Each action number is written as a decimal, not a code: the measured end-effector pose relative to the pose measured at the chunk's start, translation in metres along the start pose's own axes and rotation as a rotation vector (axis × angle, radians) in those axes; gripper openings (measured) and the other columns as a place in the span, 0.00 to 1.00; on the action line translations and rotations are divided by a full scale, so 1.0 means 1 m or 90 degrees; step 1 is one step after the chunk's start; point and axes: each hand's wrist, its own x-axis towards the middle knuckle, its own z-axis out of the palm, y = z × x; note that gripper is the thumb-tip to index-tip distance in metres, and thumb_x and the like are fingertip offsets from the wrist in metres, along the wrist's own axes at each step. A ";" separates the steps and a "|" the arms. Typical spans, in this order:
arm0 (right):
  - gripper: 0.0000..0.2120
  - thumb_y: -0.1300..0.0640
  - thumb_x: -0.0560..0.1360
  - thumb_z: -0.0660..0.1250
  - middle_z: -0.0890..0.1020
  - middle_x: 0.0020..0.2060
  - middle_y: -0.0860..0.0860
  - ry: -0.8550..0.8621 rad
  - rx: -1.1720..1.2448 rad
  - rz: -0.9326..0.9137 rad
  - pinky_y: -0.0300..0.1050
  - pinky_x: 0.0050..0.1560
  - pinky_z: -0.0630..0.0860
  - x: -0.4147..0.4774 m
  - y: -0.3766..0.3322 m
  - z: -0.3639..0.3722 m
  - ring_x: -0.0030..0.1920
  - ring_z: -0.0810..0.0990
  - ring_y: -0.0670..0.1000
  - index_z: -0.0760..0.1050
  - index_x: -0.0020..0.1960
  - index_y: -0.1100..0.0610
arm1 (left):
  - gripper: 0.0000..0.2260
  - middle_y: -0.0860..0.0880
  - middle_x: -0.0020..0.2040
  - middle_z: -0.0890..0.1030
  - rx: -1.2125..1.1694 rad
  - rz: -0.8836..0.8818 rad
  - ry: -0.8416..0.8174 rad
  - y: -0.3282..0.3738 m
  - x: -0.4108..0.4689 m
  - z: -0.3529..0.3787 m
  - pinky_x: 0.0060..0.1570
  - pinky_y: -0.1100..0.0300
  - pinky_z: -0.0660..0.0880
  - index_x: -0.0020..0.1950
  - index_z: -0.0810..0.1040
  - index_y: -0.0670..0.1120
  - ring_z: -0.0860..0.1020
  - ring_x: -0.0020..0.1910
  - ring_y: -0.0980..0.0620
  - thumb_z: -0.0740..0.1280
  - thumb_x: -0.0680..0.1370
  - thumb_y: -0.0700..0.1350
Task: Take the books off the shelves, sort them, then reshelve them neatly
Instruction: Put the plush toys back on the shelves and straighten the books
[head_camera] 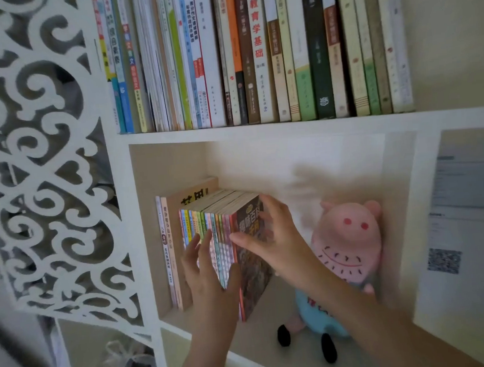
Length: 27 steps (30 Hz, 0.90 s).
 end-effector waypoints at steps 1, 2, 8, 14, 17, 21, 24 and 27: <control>0.31 0.48 0.71 0.73 0.63 0.62 0.42 -0.005 -0.009 -0.008 0.46 0.69 0.68 -0.003 -0.007 -0.005 0.64 0.67 0.42 0.61 0.67 0.44 | 0.27 0.45 0.70 0.62 -0.010 0.006 -0.008 0.008 0.002 -0.004 0.63 0.62 0.60 0.70 0.66 0.48 0.62 0.70 0.52 0.68 0.75 0.34; 0.31 0.48 0.71 0.73 0.62 0.62 0.41 -0.014 -0.015 -0.014 0.48 0.70 0.68 -0.007 -0.014 -0.009 0.64 0.67 0.42 0.59 0.67 0.42 | 0.27 0.48 0.70 0.62 -0.023 0.012 -0.016 0.016 0.004 -0.008 0.64 0.61 0.61 0.70 0.64 0.51 0.62 0.71 0.52 0.68 0.75 0.35; 0.29 0.49 0.73 0.72 0.69 0.65 0.40 -0.043 -0.073 -0.078 0.44 0.65 0.73 -0.044 -0.077 -0.050 0.62 0.72 0.38 0.67 0.71 0.48 | 0.18 0.57 0.61 0.76 -0.173 0.100 -0.022 0.092 0.013 -0.053 0.59 0.63 0.72 0.63 0.72 0.58 0.74 0.61 0.61 0.64 0.74 0.52; 0.10 0.57 0.76 0.68 0.79 0.54 0.41 0.118 -0.234 -0.324 0.33 0.50 0.76 -0.062 -0.179 -0.139 0.50 0.79 0.41 0.79 0.56 0.48 | 0.16 0.71 0.61 0.71 -0.140 0.291 -0.016 0.182 0.050 -0.075 0.60 0.66 0.68 0.64 0.71 0.61 0.67 0.61 0.73 0.63 0.79 0.45; 0.22 0.49 0.75 0.69 0.74 0.61 0.45 0.237 -0.427 -0.218 0.46 0.56 0.75 -0.034 -0.189 -0.184 0.54 0.76 0.45 0.70 0.67 0.49 | 0.26 0.58 0.76 0.57 0.002 0.328 -0.053 0.201 0.089 -0.046 0.73 0.55 0.55 0.75 0.59 0.59 0.54 0.75 0.59 0.64 0.78 0.48; 0.51 0.29 0.60 0.72 0.73 0.65 0.45 0.012 -0.467 0.031 0.45 0.60 0.72 0.009 -0.166 -0.215 0.59 0.75 0.47 0.59 0.75 0.50 | 0.42 0.46 0.77 0.34 0.188 0.195 -0.132 0.200 0.128 -0.012 0.73 0.38 0.42 0.77 0.38 0.56 0.34 0.75 0.41 0.59 0.71 0.66; 0.45 0.33 0.62 0.73 0.74 0.68 0.48 -0.086 -0.480 0.047 0.50 0.68 0.70 0.025 -0.150 -0.213 0.65 0.74 0.48 0.63 0.74 0.46 | 0.54 0.41 0.75 0.31 0.220 0.132 -0.163 0.201 0.141 -0.005 0.70 0.35 0.43 0.75 0.30 0.55 0.32 0.73 0.36 0.57 0.60 0.73; 0.37 0.40 0.69 0.72 0.75 0.66 0.49 -0.027 -0.521 0.029 0.44 0.62 0.73 0.030 -0.146 -0.208 0.62 0.75 0.50 0.65 0.73 0.50 | 0.56 0.39 0.74 0.30 0.251 0.120 -0.179 0.204 0.146 0.000 0.69 0.35 0.40 0.73 0.28 0.57 0.31 0.72 0.34 0.65 0.62 0.71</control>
